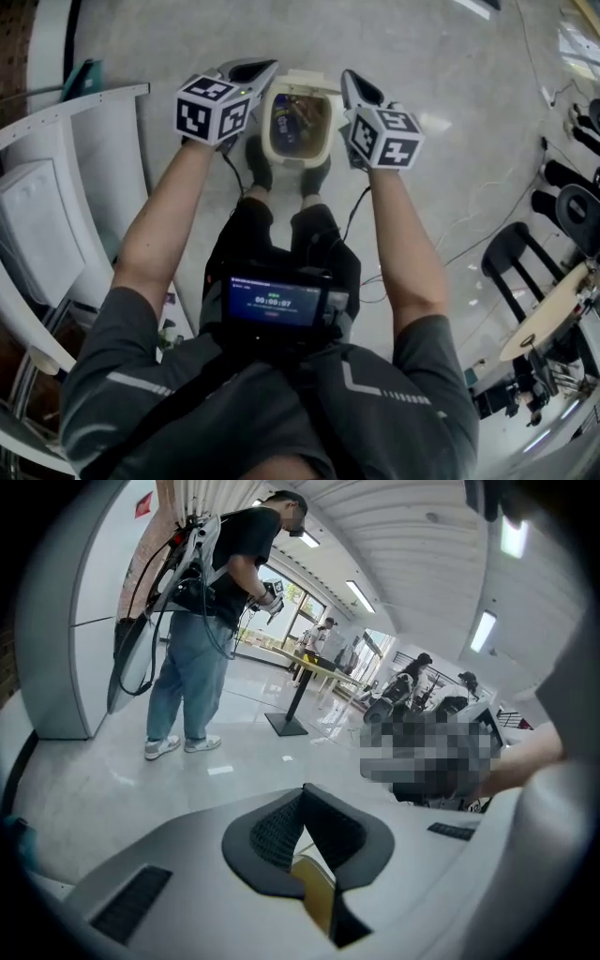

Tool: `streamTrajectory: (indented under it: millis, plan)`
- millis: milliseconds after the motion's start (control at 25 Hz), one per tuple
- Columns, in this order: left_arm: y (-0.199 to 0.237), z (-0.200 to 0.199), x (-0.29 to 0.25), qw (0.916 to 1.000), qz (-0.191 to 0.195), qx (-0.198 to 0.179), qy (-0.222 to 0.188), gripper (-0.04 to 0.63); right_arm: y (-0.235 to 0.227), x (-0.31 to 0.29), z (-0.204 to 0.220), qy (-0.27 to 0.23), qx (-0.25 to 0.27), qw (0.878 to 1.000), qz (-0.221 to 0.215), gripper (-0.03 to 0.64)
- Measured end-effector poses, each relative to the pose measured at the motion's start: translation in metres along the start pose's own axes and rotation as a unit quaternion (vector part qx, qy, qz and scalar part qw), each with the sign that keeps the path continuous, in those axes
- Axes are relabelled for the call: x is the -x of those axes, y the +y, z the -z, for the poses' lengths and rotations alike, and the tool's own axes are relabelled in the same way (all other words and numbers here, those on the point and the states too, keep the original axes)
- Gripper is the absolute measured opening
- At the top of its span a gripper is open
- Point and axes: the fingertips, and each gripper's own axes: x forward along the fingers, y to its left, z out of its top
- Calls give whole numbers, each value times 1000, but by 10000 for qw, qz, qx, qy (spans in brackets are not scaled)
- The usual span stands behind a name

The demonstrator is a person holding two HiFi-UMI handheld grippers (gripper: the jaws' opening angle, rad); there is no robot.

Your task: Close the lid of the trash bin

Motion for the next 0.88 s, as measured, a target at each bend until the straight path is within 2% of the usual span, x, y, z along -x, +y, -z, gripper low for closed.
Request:
streamTrajectory:
  millis: [400,640,760,880]
  plan:
    - [13,15,-20,9997,-123,148,180,2,-18,-25,26,339,-233,9988,270,11]
    - [17,37,-37,9983,-87,158,556,3,-23,-30,34,477,-407,9974,347,11]
    - [14,37,-43,9980,-27,56,635,3,-21,-31,33,502,-510,9969,314,11]
    - [13,47,-40,9973,-48,138,726,2,-20,-29,46,561,-488,9966,347,11]
